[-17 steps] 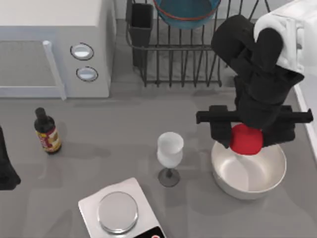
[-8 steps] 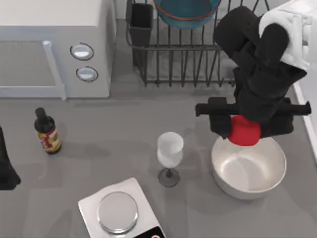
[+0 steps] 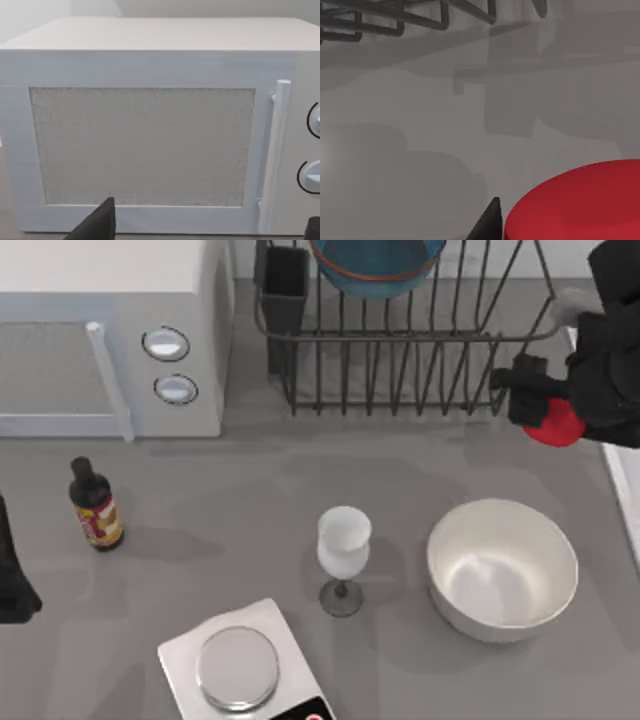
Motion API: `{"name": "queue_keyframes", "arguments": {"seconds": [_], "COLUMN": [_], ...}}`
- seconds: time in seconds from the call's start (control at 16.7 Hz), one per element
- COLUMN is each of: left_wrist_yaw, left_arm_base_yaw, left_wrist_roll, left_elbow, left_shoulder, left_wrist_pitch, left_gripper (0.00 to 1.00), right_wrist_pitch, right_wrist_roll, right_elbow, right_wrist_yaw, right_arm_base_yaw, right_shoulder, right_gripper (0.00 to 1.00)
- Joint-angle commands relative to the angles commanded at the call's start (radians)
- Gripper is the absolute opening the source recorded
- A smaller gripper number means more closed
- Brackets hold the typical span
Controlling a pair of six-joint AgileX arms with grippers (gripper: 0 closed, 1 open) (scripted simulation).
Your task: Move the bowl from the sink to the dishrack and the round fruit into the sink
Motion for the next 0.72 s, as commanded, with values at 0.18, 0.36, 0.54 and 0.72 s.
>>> {"name": "queue_keyframes", "arguments": {"seconds": [0.18, 0.36, 0.54, 0.72], "left_wrist_yaw": [0.000, 0.000, 0.000, 0.000], "left_arm_base_yaw": [0.000, 0.000, 0.000, 0.000], "left_wrist_roll": [0.000, 0.000, 0.000, 0.000], "left_elbow": [0.000, 0.000, 0.000, 0.000], "left_shoulder": [0.000, 0.000, 0.000, 0.000], "left_wrist_pitch": [0.000, 0.000, 0.000, 0.000], "left_gripper": [1.00, 1.00, 1.00, 1.00], "right_wrist_pitch": [0.297, 0.551, 0.746, 0.899], "right_wrist_roll": [-0.065, -0.121, -0.170, -0.220], "right_elbow": [-0.112, -0.203, -0.276, -0.340], "right_wrist_yaw": [-0.042, -0.082, -0.117, -0.164], "right_arm_base_yaw": [-0.139, -0.247, -0.363, -0.473], "right_shoulder": [-0.020, -0.033, -0.059, -0.091], "right_gripper": [0.00, 0.00, 0.00, 0.00]}}
